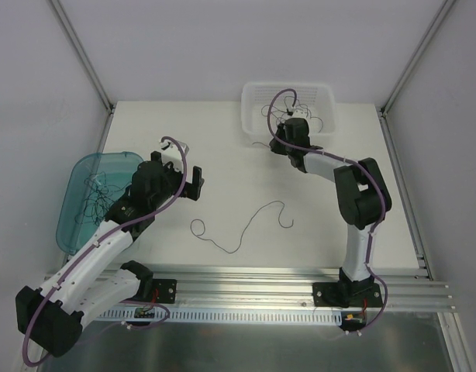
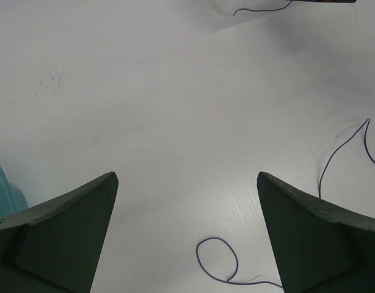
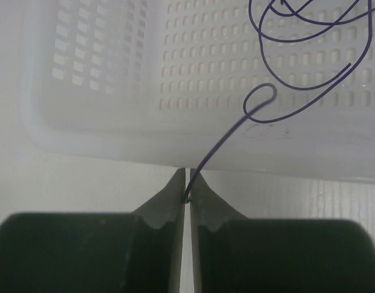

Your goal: Untangle the cables

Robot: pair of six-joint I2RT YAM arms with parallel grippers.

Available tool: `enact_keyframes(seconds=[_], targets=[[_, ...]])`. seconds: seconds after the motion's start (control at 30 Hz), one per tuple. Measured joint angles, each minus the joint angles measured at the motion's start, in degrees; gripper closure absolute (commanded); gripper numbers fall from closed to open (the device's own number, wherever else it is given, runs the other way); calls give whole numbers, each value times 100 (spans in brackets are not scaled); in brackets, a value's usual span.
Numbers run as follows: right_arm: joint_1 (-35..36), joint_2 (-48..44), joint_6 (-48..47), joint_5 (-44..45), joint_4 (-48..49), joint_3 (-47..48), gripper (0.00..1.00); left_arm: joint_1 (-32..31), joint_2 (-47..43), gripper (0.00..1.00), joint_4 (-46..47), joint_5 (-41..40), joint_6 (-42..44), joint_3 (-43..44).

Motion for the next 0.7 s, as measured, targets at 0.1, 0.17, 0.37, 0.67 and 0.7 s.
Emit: enact_keyframes(seconds=[0.1, 0.17, 0.37, 0.67, 0.7], targets=[[0, -2, 15, -39, 37, -2, 99, 39, 0, 1, 0, 26, 2, 0], [0, -35, 17, -74, 37, -20, 99, 74, 0, 1, 0, 33, 0, 0], [0, -671, 42, -315, -146, -369, 99, 74, -9, 1, 0, 46, 0, 0], [-26, -1322, -55, -614, -1222, 1012, 99, 74, -22, 1, 0, 109, 0, 0], [-44, -1287, -66, -627, -1346, 1266, 99, 76, -22, 1, 0, 142, 0, 0]])
